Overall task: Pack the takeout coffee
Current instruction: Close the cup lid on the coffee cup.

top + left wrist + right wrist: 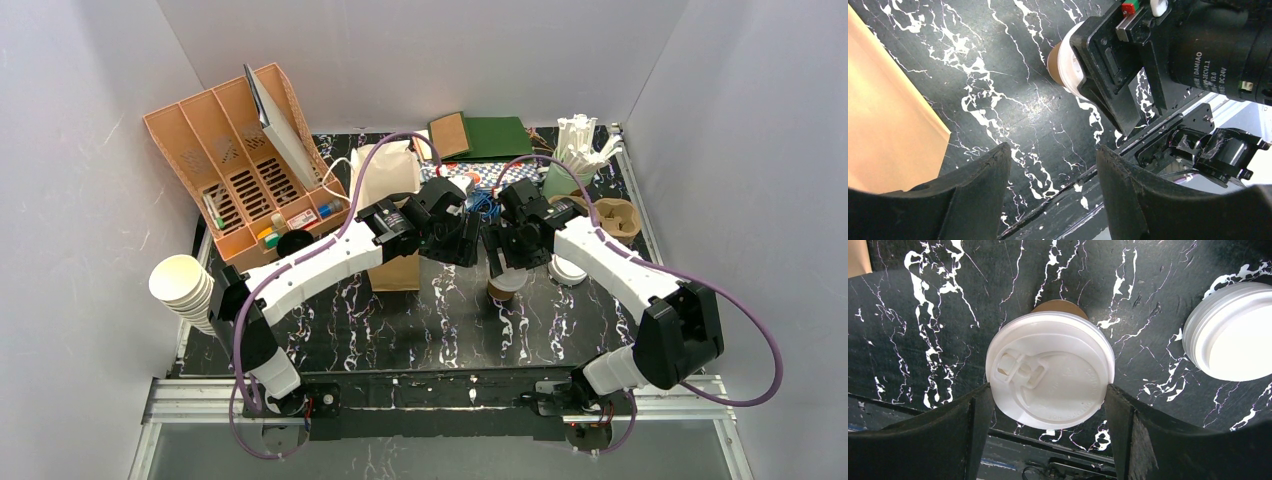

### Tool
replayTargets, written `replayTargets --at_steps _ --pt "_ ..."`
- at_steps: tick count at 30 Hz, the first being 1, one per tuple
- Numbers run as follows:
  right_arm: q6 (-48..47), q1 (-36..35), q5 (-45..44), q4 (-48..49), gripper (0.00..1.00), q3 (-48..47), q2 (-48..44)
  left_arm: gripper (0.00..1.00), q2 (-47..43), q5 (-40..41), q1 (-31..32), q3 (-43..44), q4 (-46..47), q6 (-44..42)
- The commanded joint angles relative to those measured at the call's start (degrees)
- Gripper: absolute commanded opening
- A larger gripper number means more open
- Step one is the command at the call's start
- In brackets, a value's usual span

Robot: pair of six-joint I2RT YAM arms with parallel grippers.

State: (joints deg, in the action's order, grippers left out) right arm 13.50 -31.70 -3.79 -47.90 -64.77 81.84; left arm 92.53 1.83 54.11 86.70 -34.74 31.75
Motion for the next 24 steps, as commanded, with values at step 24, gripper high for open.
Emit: replayTargets --at_steps 24 --pt "4.62 -2.13 -3.77 0.79 0.83 5.09 3.89 0.6 0.7 -1.83 -0.39 -1.18 0.84 0.77"
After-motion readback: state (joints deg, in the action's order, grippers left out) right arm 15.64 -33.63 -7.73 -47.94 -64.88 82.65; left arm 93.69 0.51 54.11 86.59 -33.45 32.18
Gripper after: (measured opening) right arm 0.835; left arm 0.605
